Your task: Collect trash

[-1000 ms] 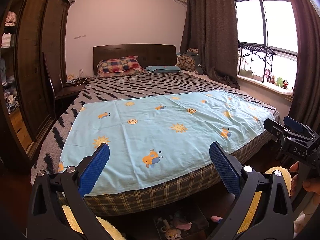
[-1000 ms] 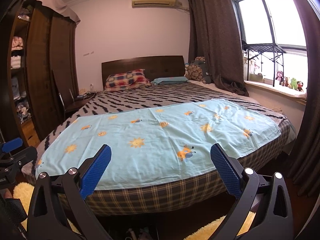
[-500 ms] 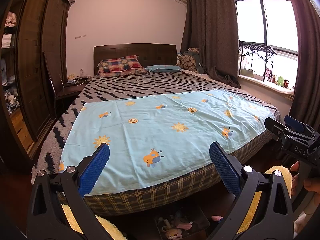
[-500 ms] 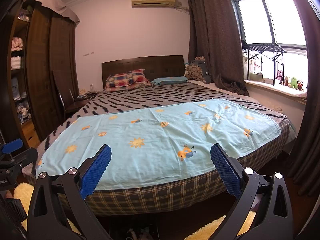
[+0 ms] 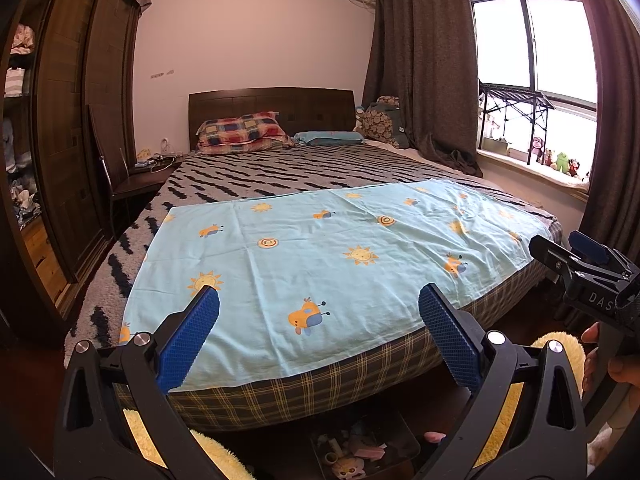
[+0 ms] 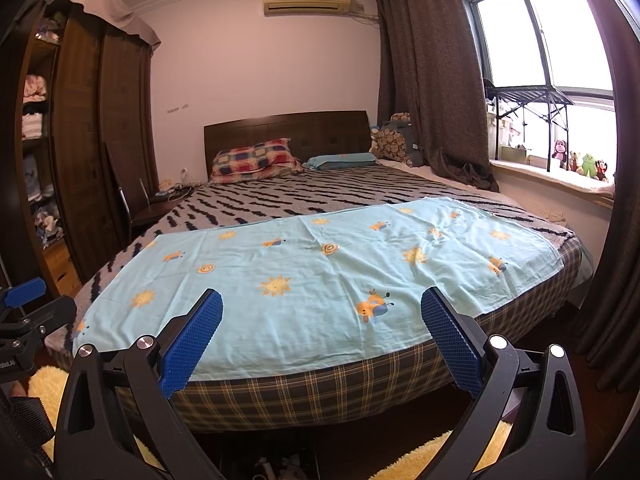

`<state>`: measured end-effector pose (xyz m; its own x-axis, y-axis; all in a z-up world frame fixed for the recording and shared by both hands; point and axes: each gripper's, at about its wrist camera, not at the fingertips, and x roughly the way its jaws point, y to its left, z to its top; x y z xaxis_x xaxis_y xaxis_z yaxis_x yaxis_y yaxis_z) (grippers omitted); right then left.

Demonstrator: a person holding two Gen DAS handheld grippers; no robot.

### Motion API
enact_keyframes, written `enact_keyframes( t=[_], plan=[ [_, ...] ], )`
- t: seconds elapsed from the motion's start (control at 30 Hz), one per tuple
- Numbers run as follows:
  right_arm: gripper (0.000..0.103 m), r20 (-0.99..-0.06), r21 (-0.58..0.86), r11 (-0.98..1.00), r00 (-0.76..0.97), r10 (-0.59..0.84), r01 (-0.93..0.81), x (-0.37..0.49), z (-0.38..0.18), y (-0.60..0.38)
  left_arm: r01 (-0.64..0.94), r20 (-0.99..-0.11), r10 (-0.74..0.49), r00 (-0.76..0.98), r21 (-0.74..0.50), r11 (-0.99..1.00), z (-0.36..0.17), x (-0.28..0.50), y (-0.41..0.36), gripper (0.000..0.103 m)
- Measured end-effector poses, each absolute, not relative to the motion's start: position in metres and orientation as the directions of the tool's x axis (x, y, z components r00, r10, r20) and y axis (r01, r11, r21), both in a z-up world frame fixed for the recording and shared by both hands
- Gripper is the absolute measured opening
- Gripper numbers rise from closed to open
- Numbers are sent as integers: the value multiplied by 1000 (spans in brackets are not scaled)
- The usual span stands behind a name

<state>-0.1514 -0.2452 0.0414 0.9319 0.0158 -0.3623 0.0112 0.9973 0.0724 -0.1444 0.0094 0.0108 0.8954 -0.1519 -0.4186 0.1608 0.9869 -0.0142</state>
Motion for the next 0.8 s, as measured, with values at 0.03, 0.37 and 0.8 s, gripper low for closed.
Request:
enact_keyframes(
  t=[0.03,0.37,0.8],
  plan=[
    [100,-362,72,997,932,16,11,-151,41,-244,160,-418,-151,896,-15,987,11,-144,10,95],
    [100,-363,73,997,932,16,11,-151,41,-244,154,-412,-145,900,-10,988,11,-145,11,95],
    [100,-365,72,997,931,16,11,-151,41,-243,152,-411,-138,901,2,988,11,-145,9,95]
  ],
)
